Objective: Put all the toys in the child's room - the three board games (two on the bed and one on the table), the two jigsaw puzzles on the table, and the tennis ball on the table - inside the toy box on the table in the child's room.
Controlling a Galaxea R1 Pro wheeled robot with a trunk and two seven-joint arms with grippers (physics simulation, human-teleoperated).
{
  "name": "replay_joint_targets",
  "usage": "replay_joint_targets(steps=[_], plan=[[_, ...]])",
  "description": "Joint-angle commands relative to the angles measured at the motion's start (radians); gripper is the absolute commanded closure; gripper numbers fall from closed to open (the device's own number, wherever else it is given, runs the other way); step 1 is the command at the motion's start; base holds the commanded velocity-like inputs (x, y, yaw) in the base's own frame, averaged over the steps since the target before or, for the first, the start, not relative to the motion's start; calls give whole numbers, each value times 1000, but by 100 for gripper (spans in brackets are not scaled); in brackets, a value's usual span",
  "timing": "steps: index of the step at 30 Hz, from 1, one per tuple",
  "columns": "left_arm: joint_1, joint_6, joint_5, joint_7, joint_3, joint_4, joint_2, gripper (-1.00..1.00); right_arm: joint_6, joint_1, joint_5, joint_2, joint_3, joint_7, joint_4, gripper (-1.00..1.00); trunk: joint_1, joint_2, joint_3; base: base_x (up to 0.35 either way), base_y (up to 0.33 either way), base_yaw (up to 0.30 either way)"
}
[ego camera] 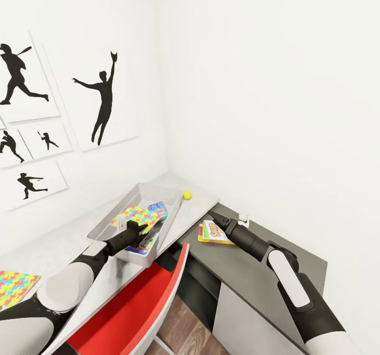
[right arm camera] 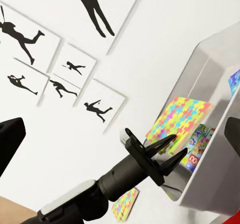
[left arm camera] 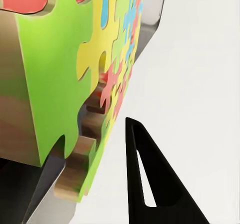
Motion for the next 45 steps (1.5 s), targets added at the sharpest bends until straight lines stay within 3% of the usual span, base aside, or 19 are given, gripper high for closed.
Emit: replay_joint_targets(steps=[1,5,12,13,35,45], plan=[[-1,6,-1,0,13,0,0,100,4,-1,-6,-1,1,-1,0,-100,1,-2,-2,0,0,0],[-1,6,-1,0,33,2,0,100,4,-1,-6,-2,1,-1,0,-100,1,-2,-2,0,0,0],[-1,-7,-1,0,38,3,0,100,4,0,-6,-2,1,1,-1,-100,1,-2,-2,0,0,0],[-1,-8,-1,0,38,2,0,-100,4,0,-6,-2,1,1,-1,-100,1,-2,-2,0,0,0],[-1,-10,-3,0,36,2,5,-100,4,-1,-6,-1,1,0,0,-100,1,-2,-2,0,0,0],[0,33,-14,-8,24,-4,9,-100,4,-1,-6,-1,1,0,0,-100,1,-2,-2,0,0,0]])
